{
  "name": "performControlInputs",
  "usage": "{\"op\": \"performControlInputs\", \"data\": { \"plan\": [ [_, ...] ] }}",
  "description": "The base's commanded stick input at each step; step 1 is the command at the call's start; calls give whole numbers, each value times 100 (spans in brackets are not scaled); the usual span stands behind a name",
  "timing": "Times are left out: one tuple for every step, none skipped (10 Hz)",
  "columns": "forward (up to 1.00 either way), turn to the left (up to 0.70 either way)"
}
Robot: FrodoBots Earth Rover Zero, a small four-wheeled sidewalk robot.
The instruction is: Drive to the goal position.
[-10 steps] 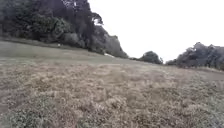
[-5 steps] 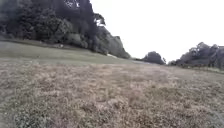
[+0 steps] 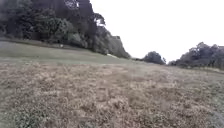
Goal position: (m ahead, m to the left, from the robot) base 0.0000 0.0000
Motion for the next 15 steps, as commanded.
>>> {"op": "performControlInputs", "data": {
  "plan": [
    [4,70],
    [2,70],
    [0,70],
    [3,70],
    [1,70],
    [0,70],
    [0,70],
    [0,70],
    [0,70],
    [0,70],
    [2,70],
    [0,70],
    [0,70],
    [0,70],
    [0,70]
  ]
}}
